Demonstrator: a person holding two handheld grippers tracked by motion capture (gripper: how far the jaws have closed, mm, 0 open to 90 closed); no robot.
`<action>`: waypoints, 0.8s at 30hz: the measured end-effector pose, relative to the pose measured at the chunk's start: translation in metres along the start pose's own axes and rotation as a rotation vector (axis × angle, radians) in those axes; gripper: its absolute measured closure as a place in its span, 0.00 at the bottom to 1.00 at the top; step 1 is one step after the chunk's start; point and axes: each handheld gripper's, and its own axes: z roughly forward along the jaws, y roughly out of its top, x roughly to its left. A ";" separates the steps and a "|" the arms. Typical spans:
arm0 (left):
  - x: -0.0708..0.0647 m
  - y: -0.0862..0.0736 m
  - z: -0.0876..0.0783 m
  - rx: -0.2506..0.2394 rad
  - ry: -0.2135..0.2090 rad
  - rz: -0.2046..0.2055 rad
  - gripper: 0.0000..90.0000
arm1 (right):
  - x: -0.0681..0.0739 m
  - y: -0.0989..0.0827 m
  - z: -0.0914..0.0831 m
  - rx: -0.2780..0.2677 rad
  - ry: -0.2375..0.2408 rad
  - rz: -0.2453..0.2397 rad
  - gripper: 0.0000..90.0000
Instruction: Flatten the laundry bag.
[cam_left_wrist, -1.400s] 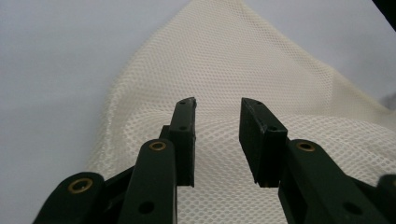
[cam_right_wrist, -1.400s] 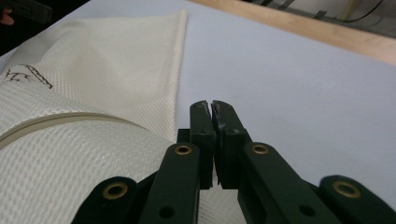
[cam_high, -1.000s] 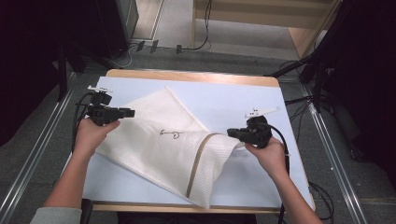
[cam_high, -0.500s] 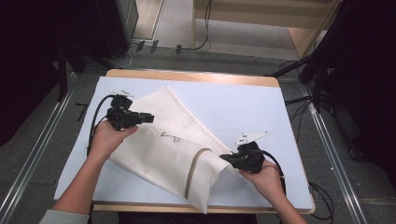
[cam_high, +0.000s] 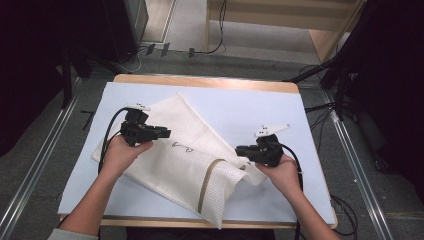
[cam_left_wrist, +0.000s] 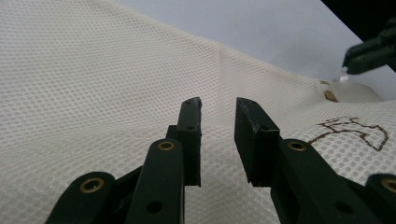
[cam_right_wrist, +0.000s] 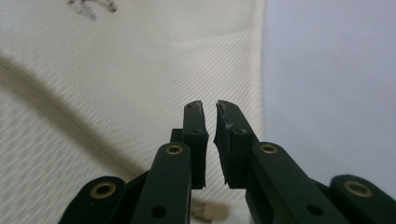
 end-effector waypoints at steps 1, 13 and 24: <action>0.000 -0.001 -0.001 -0.002 0.002 -0.003 0.80 | -0.005 0.003 0.005 -0.006 -0.001 0.004 0.89; 0.004 -0.016 -0.017 -0.029 0.044 -0.020 0.74 | -0.035 0.014 0.062 0.077 -0.021 0.022 0.76; 0.017 -0.029 -0.035 -0.067 0.081 -0.069 0.73 | -0.035 0.027 0.096 0.087 -0.022 -0.013 0.79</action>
